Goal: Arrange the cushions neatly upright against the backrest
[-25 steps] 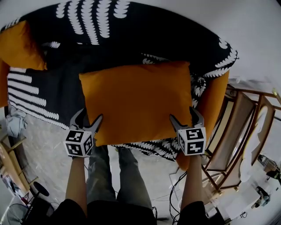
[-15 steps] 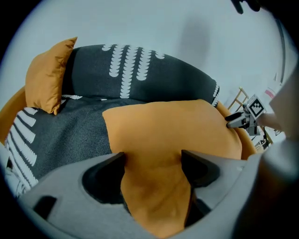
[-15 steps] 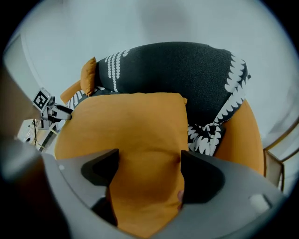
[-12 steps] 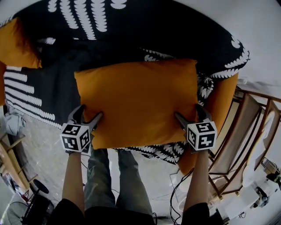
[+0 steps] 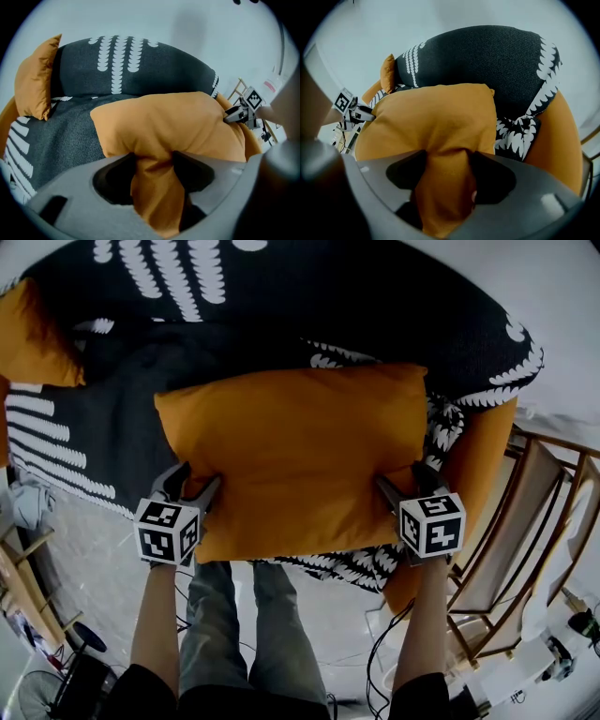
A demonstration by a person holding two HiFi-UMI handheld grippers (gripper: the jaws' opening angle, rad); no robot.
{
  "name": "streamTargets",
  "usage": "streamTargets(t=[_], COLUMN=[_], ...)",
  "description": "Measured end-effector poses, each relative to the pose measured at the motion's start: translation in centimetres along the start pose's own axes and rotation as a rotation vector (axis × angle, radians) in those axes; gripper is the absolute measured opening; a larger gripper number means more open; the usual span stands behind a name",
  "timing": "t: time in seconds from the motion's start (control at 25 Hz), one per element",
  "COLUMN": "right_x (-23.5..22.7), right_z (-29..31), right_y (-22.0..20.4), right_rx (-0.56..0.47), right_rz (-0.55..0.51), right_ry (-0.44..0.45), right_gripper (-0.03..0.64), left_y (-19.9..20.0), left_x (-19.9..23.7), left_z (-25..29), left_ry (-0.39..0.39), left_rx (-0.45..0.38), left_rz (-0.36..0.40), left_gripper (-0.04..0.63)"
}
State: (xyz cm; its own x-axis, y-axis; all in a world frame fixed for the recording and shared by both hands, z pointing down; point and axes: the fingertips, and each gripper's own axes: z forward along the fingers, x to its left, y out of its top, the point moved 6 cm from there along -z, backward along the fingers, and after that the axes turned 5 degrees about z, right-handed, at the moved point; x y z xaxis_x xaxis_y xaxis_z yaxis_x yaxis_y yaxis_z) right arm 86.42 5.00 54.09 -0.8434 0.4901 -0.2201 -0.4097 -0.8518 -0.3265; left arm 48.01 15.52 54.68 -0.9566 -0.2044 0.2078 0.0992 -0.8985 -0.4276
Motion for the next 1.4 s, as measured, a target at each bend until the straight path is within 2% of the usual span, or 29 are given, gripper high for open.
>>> streamTargets(t=[0.2,0.44,0.68,0.92,1.04,1.4], right_x=[0.6,1.9,3.2,4.6,5.3,6.4], right_z=[-0.5,-2.1,-4.0,-5.8,-7.2,-12.2], right_y=[0.1,0.2,0.4,0.5,2.0,7.3], right_rx=[-0.036,-0.095,-0.155,-0.231,-0.299,-0.451], right_rz=[-0.054,-0.124,-0.156,-0.125,-0.119,-0.114], right_ry=[-0.046,-0.132,-0.199,-0.227,-0.247,-0.317], right_gripper=[0.24,0.133,0.08,0.055,0.049,0.04], left_y=[0.3,0.8,1.8,4.6,6.7,13.5], left_x=[-0.7,-1.4,-1.7,-1.0,-0.4,0.8], left_z=[-0.4,-2.0,-4.0,-6.6,-8.1,-12.1], left_ry=[0.004,0.003,0.027,0.104,0.139,0.166], left_rx=[-0.026,-0.035,-0.082,-0.158,-0.204,-0.345], left_rz=[0.021,0.104,0.149,0.197,0.226,0.307], left_gripper=[0.15,0.052,0.026,0.024,0.025,0.023])
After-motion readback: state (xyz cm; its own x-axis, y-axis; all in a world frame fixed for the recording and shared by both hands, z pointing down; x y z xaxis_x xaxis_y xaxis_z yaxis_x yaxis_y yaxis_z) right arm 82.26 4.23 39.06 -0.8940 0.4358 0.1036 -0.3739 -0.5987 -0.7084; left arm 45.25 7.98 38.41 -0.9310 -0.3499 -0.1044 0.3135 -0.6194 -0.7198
